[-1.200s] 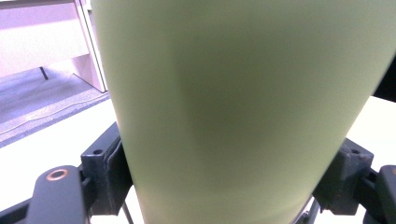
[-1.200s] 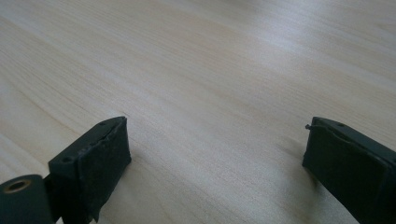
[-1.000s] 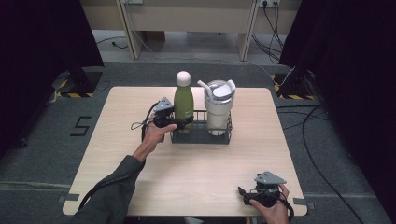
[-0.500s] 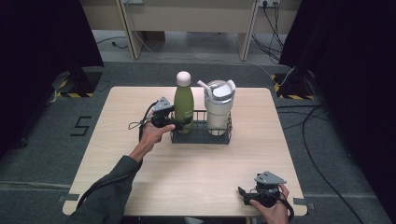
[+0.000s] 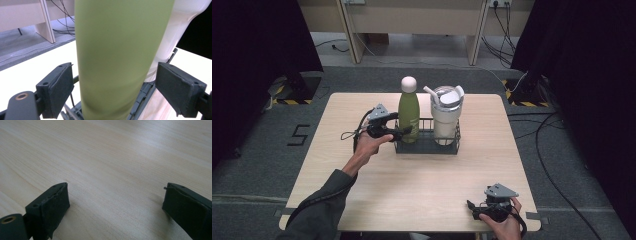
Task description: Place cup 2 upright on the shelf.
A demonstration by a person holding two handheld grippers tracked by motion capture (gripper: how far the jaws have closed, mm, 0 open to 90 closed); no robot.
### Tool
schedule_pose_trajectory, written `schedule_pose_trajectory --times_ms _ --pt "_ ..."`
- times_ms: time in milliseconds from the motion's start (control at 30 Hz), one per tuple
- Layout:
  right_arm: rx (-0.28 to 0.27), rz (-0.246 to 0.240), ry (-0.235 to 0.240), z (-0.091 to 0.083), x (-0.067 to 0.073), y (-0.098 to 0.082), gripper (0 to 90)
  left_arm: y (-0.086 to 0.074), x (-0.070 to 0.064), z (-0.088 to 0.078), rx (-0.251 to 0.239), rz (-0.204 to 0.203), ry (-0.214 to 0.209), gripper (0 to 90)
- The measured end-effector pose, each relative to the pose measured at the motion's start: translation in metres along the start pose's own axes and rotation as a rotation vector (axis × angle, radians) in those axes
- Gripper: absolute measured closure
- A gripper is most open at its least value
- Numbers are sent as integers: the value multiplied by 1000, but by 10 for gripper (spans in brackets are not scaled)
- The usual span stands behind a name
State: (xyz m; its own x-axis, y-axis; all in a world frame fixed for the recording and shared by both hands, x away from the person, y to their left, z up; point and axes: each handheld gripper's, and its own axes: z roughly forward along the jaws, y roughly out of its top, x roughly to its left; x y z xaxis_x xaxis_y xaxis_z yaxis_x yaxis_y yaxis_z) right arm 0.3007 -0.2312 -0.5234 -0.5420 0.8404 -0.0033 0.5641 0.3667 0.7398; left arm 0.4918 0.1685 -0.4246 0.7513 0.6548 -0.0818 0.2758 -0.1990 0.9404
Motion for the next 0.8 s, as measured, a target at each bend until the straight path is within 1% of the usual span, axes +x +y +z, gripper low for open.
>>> schedule_pose_trajectory --times_ms 33,133,267,467,667,800 --pt "0 0 0 0 0 0 70 0 0 0 0 0 0 147" --pt "0 0 0 0 0 0 70 0 1 -7 -5 -6 2 147" --pt "-1 -2 -1 0 0 0 70 -1 1 -12 -7 -21 1 147" --pt "-1 -1 -1 0 0 0 70 -2 0 -18 -7 -18 -4 148" --pt "-1 -2 -1 0 0 0 70 -4 1 -23 -6 -33 0 148" --pt "-1 -2 -1 0 0 0 70 -6 2 -28 0 -35 2 148"
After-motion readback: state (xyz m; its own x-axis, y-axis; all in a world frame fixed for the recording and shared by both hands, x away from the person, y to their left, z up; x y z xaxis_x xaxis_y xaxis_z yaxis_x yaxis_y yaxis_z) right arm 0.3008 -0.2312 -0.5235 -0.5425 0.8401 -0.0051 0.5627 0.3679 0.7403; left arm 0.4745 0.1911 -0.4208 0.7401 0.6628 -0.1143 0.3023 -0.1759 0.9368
